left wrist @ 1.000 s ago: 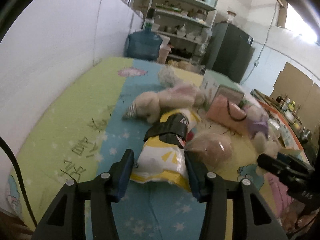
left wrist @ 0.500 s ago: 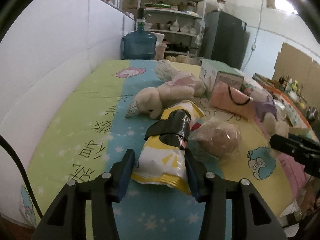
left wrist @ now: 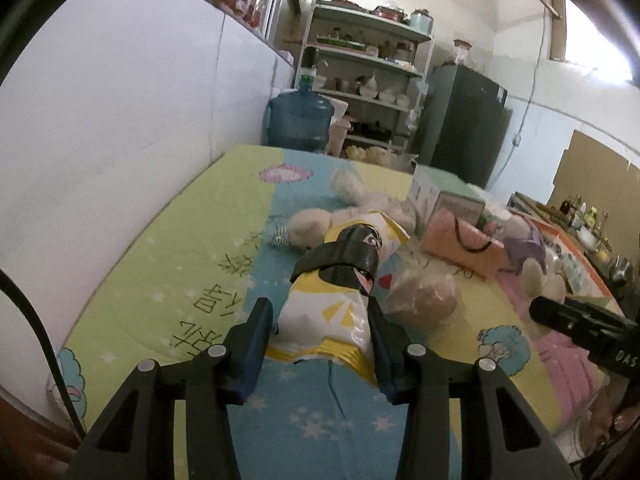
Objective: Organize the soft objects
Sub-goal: 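Carry the snack bag and white bunny over the cardboard tray with both tools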
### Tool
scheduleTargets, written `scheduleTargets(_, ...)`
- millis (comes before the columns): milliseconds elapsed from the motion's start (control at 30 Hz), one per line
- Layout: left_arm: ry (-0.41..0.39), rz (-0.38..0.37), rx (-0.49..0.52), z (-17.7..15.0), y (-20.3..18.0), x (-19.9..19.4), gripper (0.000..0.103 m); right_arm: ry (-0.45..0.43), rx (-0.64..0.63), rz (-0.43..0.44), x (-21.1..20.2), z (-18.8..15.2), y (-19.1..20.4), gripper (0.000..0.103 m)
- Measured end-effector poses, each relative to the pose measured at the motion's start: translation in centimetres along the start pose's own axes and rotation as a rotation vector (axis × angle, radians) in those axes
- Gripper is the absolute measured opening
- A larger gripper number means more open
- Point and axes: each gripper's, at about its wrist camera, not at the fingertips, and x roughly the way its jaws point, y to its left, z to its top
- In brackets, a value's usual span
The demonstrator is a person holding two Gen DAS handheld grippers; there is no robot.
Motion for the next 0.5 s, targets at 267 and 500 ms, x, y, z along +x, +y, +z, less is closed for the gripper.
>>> scheduleTargets(267, -0.042, -0.025, 0.007, 0.9, -1.2, -2.0, 0.046, -0.032, 0.001, -0.002, -1.4, 0.1, -0.1, 0.056)
scheduleTargets(500, -0.064, -0.041, 0.025, 1.4, -3.5, -3.1, 0.046, -0.065, 0.008, -0.011, -2.9, 0.4, -0.4, 0.056)
